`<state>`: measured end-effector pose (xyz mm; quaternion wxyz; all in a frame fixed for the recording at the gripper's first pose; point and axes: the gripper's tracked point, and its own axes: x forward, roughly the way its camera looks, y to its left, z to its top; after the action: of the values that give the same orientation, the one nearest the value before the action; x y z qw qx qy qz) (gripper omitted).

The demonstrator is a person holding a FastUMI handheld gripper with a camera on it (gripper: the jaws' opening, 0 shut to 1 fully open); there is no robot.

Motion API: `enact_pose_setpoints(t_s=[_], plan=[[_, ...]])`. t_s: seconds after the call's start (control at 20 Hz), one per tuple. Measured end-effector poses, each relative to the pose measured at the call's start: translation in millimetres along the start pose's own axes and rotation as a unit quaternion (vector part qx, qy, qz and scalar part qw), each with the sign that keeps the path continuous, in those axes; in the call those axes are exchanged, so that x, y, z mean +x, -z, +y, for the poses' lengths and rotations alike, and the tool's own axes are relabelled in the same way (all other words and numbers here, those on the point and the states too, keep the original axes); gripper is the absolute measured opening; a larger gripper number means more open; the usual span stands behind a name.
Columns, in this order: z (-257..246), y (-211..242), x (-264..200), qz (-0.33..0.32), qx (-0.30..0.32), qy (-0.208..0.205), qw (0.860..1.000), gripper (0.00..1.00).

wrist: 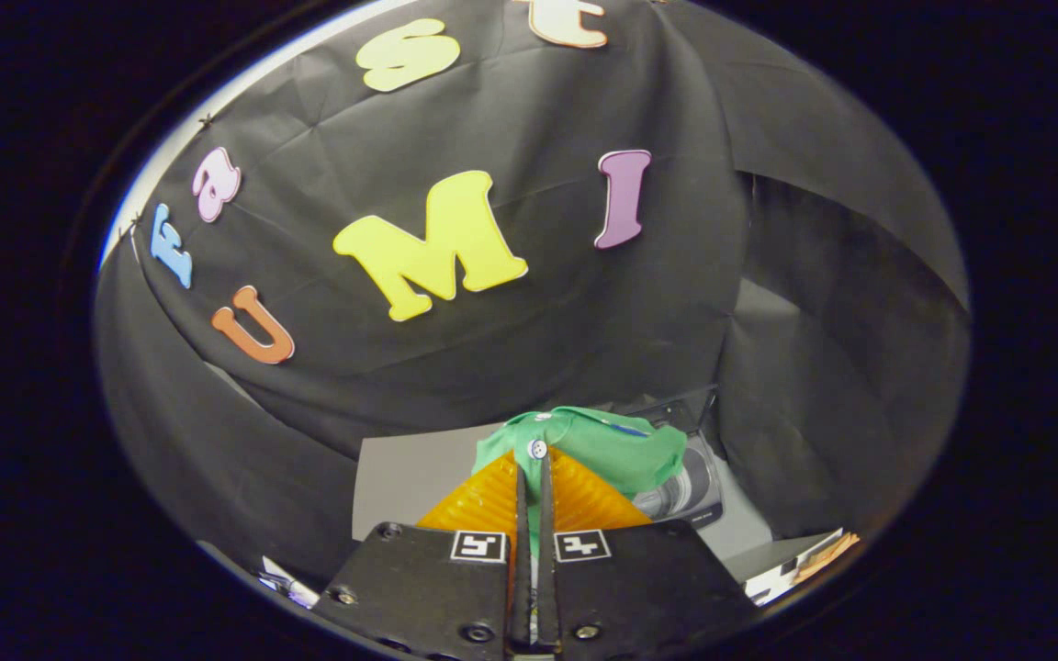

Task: Put the clothes into the washing machine and then close the washing machine lid.

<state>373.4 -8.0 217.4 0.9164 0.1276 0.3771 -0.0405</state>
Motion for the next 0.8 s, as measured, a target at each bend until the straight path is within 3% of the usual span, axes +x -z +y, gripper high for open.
enact_pose_setpoints(t_s=[0.35,0.8], plan=[[-39,-21,13,-0.023,-0.011,-0.014,1.000,0.06],[-95,-2,61,0.018,-0.026,-0.046,0.998,0.06]])
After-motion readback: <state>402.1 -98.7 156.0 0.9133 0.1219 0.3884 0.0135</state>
